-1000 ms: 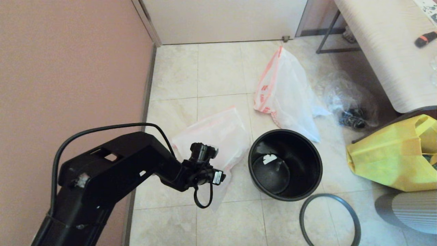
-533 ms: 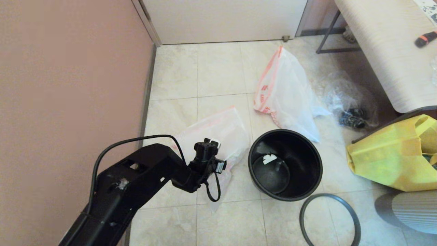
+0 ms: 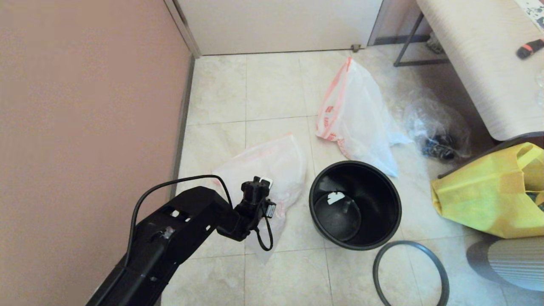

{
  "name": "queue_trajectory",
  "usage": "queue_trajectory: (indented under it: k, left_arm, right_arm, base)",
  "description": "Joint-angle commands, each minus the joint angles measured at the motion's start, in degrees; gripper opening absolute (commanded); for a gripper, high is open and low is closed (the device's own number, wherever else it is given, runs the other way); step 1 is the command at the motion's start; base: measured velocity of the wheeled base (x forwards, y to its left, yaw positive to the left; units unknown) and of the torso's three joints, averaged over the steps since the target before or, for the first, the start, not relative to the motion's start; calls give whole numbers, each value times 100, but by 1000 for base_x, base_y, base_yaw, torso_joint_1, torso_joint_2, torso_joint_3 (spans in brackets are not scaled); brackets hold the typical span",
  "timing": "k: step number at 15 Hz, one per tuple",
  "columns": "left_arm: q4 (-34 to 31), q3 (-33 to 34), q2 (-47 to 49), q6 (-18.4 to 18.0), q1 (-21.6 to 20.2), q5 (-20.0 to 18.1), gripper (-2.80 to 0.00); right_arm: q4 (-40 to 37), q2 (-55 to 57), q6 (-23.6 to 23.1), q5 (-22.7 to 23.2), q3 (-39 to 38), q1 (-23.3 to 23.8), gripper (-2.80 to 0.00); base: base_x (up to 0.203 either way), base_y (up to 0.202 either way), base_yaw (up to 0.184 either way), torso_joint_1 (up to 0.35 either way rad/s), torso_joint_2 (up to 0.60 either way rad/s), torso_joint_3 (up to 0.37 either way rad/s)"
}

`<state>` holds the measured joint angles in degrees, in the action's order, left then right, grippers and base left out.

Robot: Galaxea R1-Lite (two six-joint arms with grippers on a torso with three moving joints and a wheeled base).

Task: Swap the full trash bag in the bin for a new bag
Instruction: Pick up a new trash bag

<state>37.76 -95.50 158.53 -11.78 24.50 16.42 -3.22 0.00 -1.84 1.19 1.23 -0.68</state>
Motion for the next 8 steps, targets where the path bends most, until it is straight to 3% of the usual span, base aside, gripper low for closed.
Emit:
queue_trajectory:
  k: [1, 3, 5, 8]
  left_arm:
    - [-138, 125, -174, 35, -7, 6, -280]
    - [-519, 364, -631, 389, -2, -16, -280]
    - [-1137, 646, -1285, 1026, 25, -125, -280]
    - [-1909, 1195, -2417, 2127, 73, -744, -280]
  right_arm:
    - [-3, 9, -1, 4, 0, -2, -280]
    - [-3, 9, -4, 4, 0, -2, -280]
    - [-3, 9, -1, 4, 0, -2, -280]
    - [-3, 9, -8, 4, 0, -2, -280]
  base:
    - [0, 0, 0, 0, 0, 0]
    - [0, 0, 0, 0, 0, 0]
    - [0, 0, 0, 0, 0, 0]
    - [0, 0, 0, 0, 0, 0]
